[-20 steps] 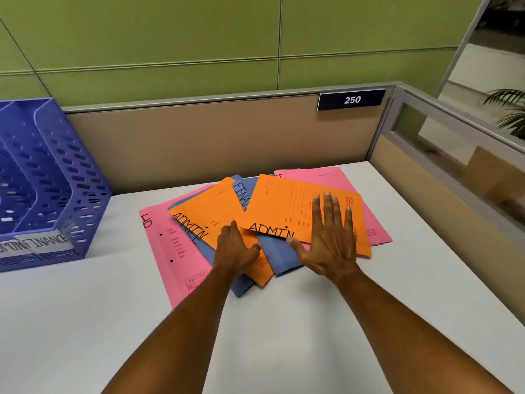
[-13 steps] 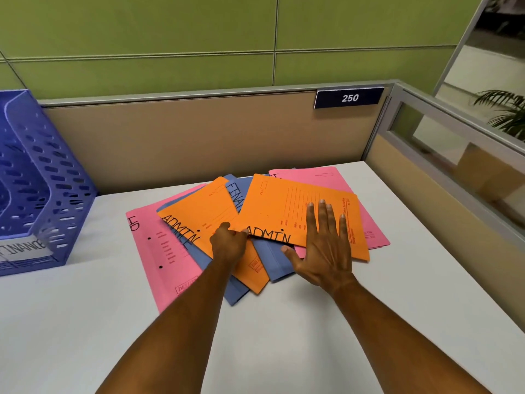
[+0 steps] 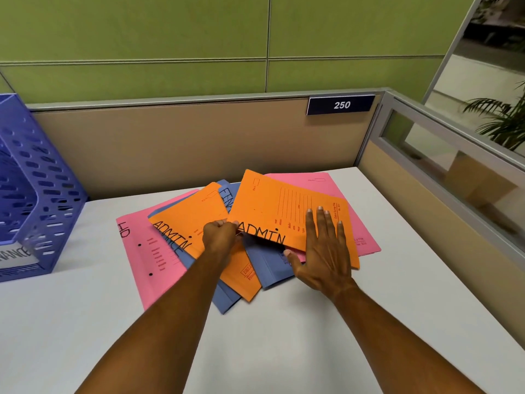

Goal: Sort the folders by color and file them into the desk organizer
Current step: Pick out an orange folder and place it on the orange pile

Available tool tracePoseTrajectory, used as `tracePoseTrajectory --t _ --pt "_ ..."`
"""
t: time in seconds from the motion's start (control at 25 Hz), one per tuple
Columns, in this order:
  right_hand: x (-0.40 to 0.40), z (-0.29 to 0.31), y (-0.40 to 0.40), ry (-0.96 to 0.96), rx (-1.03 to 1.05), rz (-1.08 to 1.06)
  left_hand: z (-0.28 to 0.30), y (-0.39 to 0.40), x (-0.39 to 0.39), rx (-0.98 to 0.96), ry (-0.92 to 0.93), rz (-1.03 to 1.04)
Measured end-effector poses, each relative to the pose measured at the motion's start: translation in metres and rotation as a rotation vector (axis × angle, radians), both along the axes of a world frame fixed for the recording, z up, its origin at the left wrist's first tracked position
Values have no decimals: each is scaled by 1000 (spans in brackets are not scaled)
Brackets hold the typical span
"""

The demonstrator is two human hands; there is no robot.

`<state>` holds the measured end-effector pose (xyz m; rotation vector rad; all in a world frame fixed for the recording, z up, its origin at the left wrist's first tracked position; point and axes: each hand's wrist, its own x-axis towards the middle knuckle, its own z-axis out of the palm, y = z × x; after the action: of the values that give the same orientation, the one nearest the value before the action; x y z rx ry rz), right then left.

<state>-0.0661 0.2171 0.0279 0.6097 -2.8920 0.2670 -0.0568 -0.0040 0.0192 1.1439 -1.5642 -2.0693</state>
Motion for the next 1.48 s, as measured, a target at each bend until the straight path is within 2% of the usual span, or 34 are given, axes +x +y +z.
tracePoseTrajectory --t 0.12,0.4,0.6,0.68,0.8,0.88,0.96,1.12,1.32,1.48 --pt "-4 13 -2 17 -50 -3 26 -5 10 -28 140 -32" --pt "-8 56 -19 89 -274 -9 118 -43 42 -380 298 10" --pt "-3 92 -33 105 -506 -70 181 -68 84 -555 386 89" --pt "2 101 -40 99 -607 -35 198 -82 105 -599 393 112" --pt "13 109 -55 -50 -901 94 213 -103 137 -641 377 129" --pt "27 115 -68 -198 -1051 147 217 -117 164 -640 364 155" --pt "42 118 -85 -347 -1115 194 219 -134 192 -597 367 186" --pt "79 119 -123 -541 -1184 189 210 -171 240 -377 410 215" --pt "141 113 -174 -710 -1255 125 138 -200 319 -291 235 26" --pt "192 99 -221 -832 -1176 113 94 -233 380 -278 123 77"
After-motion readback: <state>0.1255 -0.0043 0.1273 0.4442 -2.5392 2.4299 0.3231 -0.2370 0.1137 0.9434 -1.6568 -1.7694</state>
